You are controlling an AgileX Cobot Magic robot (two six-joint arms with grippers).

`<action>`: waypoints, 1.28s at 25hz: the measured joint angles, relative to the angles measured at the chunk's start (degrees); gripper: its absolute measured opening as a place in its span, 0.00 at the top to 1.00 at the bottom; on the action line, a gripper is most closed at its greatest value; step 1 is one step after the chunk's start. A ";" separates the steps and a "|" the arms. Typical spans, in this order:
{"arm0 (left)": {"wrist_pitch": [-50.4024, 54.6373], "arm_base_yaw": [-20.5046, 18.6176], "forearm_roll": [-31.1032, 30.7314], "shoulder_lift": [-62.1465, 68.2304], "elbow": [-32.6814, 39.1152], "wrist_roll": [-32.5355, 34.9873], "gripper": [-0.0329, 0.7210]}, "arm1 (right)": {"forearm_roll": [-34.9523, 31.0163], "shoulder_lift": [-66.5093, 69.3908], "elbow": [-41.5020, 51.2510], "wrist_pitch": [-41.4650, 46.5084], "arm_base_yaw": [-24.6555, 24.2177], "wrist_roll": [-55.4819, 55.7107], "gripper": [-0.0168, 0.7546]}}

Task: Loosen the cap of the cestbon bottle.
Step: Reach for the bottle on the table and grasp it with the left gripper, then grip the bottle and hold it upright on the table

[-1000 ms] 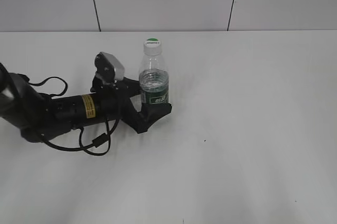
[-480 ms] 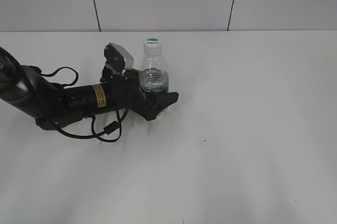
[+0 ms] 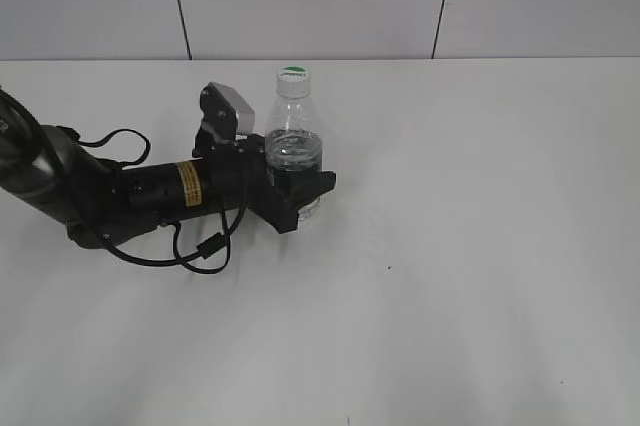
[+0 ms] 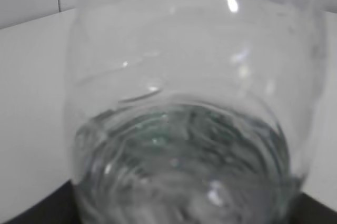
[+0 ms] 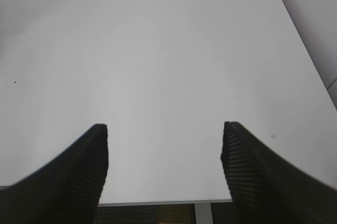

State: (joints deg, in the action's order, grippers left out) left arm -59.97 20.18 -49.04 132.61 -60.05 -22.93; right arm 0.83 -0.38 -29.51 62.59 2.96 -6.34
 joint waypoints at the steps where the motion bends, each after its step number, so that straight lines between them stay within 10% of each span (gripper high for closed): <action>1: -0.80 0.00 -0.38 0.25 0.00 0.00 0.41 | 0.00 0.00 0.00 0.00 0.00 0.00 0.31; 32: -7.05 4.26 -7.62 0.62 0.00 -0.17 0.41 | 0.00 0.00 0.00 -0.05 0.00 0.00 0.31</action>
State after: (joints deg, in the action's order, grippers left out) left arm -67.02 24.44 -56.66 133.23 -60.05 -23.10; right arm 0.83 -0.38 -29.51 62.53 2.96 -6.34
